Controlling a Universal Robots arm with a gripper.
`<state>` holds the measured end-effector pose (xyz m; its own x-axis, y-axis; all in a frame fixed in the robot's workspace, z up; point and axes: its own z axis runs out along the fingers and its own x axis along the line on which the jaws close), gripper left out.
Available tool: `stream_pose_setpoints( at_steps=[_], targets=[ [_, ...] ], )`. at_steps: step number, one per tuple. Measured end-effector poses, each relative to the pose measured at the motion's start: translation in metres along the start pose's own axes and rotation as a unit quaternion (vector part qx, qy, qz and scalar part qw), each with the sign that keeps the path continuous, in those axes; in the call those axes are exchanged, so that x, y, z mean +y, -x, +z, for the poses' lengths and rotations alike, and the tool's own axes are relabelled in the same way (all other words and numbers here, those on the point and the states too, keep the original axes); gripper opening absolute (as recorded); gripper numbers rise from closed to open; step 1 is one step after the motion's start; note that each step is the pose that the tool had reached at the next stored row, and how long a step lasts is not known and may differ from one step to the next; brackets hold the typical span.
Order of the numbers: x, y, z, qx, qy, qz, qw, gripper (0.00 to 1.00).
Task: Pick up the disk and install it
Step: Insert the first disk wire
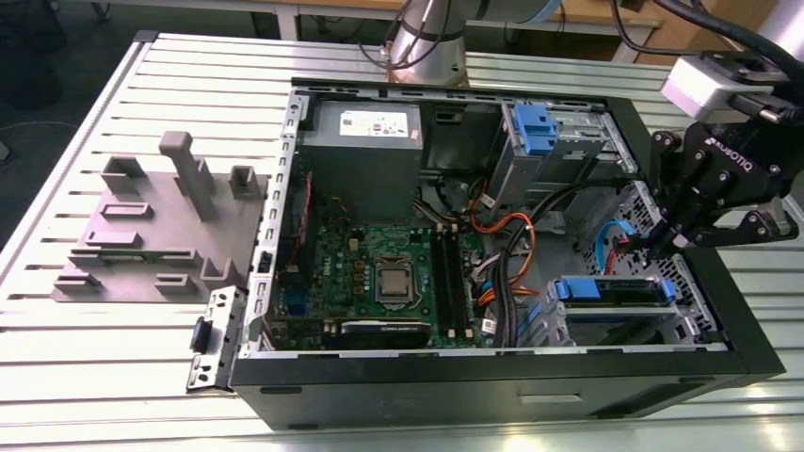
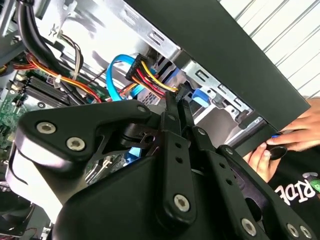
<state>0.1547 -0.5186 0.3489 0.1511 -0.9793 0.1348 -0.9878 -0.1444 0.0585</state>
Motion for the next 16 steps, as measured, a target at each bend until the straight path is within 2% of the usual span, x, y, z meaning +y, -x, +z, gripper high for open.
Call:
stream_pose_setpoints(
  at_steps=[4,5,7,10,12,16],
  targets=[
    [0.0021,-0.0027,0.0018,0.0007,-0.0059,0.001,0.99998,0.17],
    [0.0034,-0.0026,0.0017,0.0013,-0.009,0.001,0.99996,0.17],
    [0.0065,-0.0021,0.002,0.0024,-0.0178,0.003,0.99983,0.17],
    [0.0089,-0.0019,0.0022,0.0037,-0.0277,0.004,0.9996,0.17],
    [0.0094,-0.0019,0.0024,0.0039,-0.03,0.006,0.99953,0.17],
    [0.0097,-0.0017,0.0031,0.0034,-0.0299,0.015,0.99944,0.17]
  ],
)
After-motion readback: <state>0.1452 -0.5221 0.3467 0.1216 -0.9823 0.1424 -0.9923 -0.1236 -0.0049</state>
